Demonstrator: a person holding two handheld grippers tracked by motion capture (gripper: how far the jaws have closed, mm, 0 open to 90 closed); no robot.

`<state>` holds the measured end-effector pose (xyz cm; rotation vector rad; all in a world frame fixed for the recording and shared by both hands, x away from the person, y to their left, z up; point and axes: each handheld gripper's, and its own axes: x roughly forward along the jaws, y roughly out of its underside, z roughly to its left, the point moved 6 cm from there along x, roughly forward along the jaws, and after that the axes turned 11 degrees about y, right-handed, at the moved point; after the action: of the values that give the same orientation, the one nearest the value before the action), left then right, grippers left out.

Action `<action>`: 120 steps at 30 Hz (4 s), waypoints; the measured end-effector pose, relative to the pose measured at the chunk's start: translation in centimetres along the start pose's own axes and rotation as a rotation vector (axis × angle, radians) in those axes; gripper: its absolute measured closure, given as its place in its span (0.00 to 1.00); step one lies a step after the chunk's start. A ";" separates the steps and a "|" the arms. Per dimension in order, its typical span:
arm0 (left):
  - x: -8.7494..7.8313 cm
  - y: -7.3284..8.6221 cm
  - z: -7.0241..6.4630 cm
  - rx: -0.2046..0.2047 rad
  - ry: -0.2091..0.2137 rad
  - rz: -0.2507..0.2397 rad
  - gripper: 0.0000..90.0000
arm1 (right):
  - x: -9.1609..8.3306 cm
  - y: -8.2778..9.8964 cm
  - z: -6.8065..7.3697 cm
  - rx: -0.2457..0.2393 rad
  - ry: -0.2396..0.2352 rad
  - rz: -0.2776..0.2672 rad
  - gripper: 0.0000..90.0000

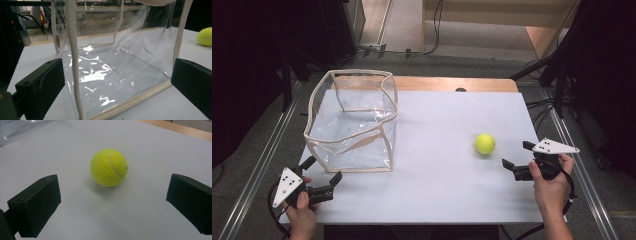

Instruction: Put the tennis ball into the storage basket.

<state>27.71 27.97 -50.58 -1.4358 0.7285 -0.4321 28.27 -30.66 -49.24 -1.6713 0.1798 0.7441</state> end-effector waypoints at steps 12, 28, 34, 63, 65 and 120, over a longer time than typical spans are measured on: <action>0.0 0.0 0.0 0.000 0.002 0.000 0.00 | 0.7 -1.0 0.0 -0.025 -0.014 0.035 0.00; 0.0 0.0 0.0 0.002 0.002 0.000 0.00 | 1.9 -2.5 0.2 -0.093 -0.041 0.095 0.00; 0.0 0.0 0.0 0.003 0.003 0.002 0.00 | 2.2 -2.8 0.2 -0.103 -0.054 0.111 0.00; 0.0 0.0 -0.1 0.002 0.003 0.001 0.00 | 4.3 -4.3 -0.1 -0.152 -0.118 0.241 0.00; 0.0 0.0 0.0 0.002 0.002 0.001 0.00 | 4.5 -4.3 -0.1 -0.155 -0.122 0.244 0.00; -0.1 0.0 0.0 0.001 0.010 -0.003 0.00 | 9.5 -5.3 1.2 -0.252 -0.178 0.466 0.00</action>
<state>27.62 27.99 -50.54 -1.4347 0.7348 -0.4421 37.88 -25.54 -50.20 -1.8105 0.3692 1.3048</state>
